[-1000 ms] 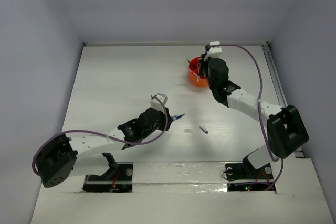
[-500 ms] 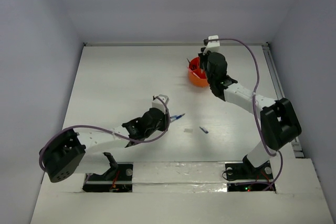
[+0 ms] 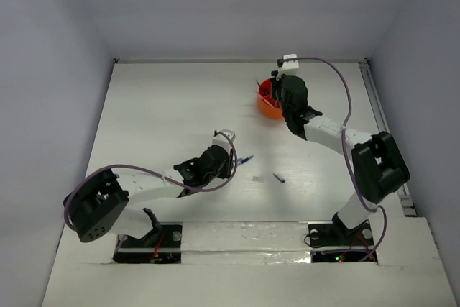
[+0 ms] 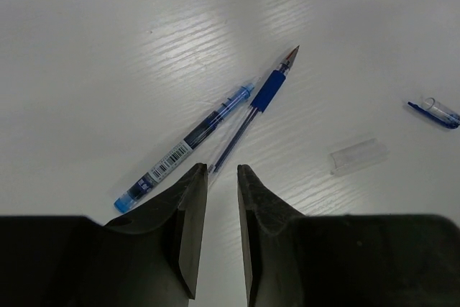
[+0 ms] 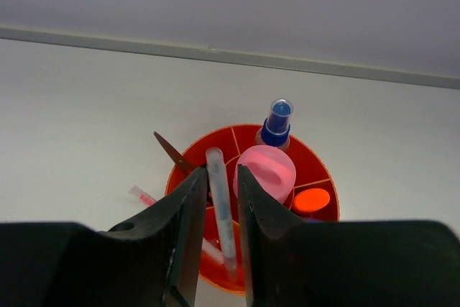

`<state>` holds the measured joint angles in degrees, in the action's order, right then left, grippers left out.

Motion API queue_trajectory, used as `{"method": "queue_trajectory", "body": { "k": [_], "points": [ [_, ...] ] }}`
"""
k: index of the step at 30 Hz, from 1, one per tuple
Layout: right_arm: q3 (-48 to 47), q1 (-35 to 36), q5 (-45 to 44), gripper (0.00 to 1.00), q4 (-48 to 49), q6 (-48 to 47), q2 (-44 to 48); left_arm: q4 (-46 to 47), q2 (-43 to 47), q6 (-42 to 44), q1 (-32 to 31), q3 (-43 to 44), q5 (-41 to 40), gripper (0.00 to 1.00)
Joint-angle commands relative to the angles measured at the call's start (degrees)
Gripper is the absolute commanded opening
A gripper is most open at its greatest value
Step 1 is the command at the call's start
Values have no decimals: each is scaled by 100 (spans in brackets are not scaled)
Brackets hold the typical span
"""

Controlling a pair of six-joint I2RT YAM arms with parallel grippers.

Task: Sort the stationery into containers
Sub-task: Place the pen in the storage box, then move the pen cap to the center of the board.

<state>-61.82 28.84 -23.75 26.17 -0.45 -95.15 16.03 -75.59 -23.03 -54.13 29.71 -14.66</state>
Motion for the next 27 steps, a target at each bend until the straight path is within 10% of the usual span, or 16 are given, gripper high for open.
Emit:
{"method": "queue_trajectory", "body": {
  "k": [1, 9, 14, 27],
  "points": [
    [12, -45, -25, 34, 169, 264, 383, 84, -52, 210, 34, 245, 208, 21],
    [153, -45, 125, 54, -269, 580, 778, 163, -386, 299, 34, 359, 340, 23],
    [644, -45, 484, 0, -762, 1195, 1419, 163, -641, 308, 34, 465, 323, 23],
    [2332, -45, 1987, 0, -1474, 2435, 2906, 163, -852, 369, 34, 579, 279, 24]
  ]
}}
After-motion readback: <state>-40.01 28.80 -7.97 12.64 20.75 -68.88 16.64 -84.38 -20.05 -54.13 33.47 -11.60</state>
